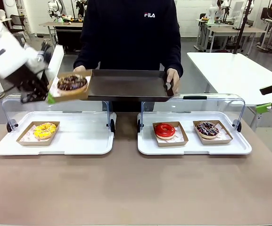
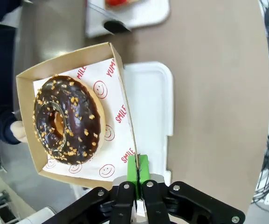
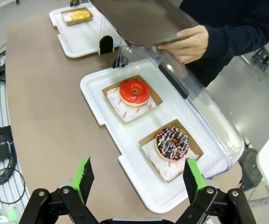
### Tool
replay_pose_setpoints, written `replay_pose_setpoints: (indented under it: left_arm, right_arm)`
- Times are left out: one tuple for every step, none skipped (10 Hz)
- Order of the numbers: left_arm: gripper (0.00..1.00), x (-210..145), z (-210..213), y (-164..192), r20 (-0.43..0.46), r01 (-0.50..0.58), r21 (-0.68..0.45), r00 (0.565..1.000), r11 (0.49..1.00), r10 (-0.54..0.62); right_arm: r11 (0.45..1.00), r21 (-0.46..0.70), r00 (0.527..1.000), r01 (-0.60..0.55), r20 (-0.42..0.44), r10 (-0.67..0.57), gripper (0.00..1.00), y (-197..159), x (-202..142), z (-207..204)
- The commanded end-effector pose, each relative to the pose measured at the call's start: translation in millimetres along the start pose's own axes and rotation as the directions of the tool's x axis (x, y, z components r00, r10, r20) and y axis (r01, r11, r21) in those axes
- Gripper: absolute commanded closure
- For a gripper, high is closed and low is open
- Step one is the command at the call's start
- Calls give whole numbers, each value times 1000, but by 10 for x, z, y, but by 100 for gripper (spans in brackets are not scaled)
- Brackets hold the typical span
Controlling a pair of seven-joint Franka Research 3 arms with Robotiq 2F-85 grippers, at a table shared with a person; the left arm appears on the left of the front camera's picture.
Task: Provide the desired donut to the person.
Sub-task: Place the picked Paper togo box onto the Handle tray extended by the person.
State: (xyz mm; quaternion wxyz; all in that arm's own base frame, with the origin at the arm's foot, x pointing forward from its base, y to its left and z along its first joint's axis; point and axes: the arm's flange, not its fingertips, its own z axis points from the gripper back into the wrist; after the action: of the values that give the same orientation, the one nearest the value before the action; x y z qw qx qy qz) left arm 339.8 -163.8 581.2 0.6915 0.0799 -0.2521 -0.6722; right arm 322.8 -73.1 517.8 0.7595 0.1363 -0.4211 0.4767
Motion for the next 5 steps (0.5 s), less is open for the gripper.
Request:
replay_pose_setpoints:
  left_arm:
    - [98,348,5,497,58,-85,-8,995,996,86]
    - [98,448,-35,732,70,-108,-22,992,994,110]
    - [98,538,-162,1038,37,-144,-18,989,989,144]
    - [98,559,-274,1228,-1,-161,-15,987,987,161]
    - [98,565,-419,1404,-38,-141,-24,989,990,140]
  right_arm:
    - [1000,7,1000,1,22,-1,0,-15,-3,-24]
    - [1000,7,1000,1,22,-1,0,-15,-3,-24]
    - [1000,7,1000,1,22,-1,0,-15,-3,-24]
    - [1000,7,1000,1,22,-1,0,-15,-3,-24]
    - [1000,7,1000,1,22,-1,0,-15,-3,-24]
